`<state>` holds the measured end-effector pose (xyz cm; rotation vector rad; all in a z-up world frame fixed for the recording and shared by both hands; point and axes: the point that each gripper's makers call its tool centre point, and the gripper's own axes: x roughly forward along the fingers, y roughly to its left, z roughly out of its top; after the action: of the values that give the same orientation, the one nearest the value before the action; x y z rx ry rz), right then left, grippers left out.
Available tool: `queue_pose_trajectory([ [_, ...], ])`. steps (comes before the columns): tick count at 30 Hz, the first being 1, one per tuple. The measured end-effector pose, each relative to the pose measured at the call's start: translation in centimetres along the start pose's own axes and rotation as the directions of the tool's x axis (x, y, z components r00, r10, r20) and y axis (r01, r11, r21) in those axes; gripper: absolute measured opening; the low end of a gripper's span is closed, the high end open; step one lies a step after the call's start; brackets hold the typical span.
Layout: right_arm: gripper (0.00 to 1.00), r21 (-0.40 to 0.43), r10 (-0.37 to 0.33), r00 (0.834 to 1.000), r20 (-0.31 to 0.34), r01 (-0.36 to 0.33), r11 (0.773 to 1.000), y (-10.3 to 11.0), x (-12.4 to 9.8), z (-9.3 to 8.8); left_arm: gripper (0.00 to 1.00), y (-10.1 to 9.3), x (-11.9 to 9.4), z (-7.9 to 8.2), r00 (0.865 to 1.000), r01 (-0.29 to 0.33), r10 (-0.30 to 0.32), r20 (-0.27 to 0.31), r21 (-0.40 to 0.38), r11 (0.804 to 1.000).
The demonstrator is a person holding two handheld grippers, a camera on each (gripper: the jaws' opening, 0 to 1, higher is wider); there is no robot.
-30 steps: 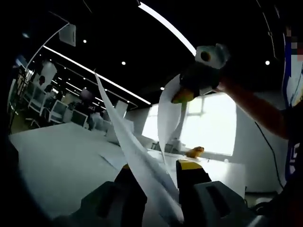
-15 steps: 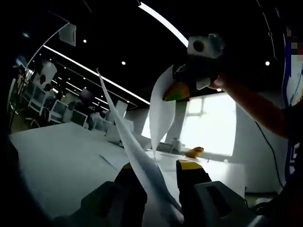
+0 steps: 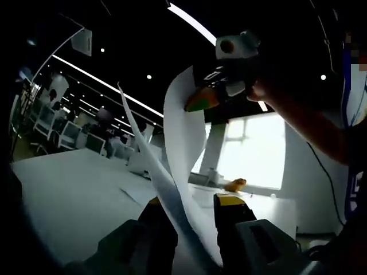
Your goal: Organize the stack of printing papers by aligning and flattening the scattered papers on the table
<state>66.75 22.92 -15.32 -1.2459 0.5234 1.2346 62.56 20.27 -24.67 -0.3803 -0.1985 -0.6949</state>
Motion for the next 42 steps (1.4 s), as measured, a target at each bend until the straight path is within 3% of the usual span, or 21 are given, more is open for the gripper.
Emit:
queue_pose_trajectory([
  [4, 0.00, 0.016, -0.008, 1.000, -0.008, 0.009, 1.000, -0.8, 0.0, 0.4, 0.27, 0.0, 0.0, 0.0, 1.000, 0.001, -0.001, 0.002, 0.000, 1.000],
  [9, 0.00, 0.026, 0.054, 0.999, 0.004, -0.054, 0.998, 0.4, 0.3, 1.0, 0.28, 0.0, -0.1, 0.1, 1.000, 0.002, -0.002, 0.004, -0.004, 1.000],
  [12, 0.00, 0.019, 0.056, 0.998, -0.017, -0.056, 0.998, 0.6, 0.8, 0.7, 0.27, -0.1, -0.1, 0.1, 1.000, 0.003, -0.003, 0.005, -0.003, 1.000],
  [20, 0.00, 0.025, 0.073, 0.997, -0.005, -0.073, 0.997, 0.9, 1.1, 1.0, 0.25, -0.1, 0.0, -0.1, 1.000, 0.001, -0.001, -0.002, 0.012, 1.000],
  [25, 0.00, 0.006, 0.057, 0.998, -0.009, -0.057, 0.998, 0.8, 1.2, 0.9, 0.24, -0.1, 0.0, -0.2, 1.000, 0.000, 0.000, -0.007, 0.020, 1.000],
  [31, 0.00, -0.011, 0.052, 0.999, 0.012, -0.052, 0.999, 1.0, 1.1, 1.2, 0.15, 0.2, -0.1, 0.0, 1.000, -0.019, 0.019, 0.004, 0.040, 0.999],
  [35, 0.00, -0.093, 0.018, 0.998, 0.056, -0.013, 0.996, 1.0, 0.7, 2.2, 0.10, 0.3, -0.2, 0.1, 1.000, -0.021, 0.021, 0.007, 0.047, 0.999],
  [39, 0.14, -0.172, -0.047, 0.992, 0.114, 0.066, 0.983, 0.8, 0.0, 3.4, 0.07, 0.3, -0.2, 0.2, 1.000, -0.025, 0.025, 0.010, 0.058, 0.998],
  [42, 0.16, -0.176, -0.056, 0.990, 0.131, 0.079, 0.981, 0.9, -0.5, 3.6, 0.06, 0.3, -0.2, 0.3, 1.000, -0.029, 0.028, 0.014, 0.064, 0.998],
])
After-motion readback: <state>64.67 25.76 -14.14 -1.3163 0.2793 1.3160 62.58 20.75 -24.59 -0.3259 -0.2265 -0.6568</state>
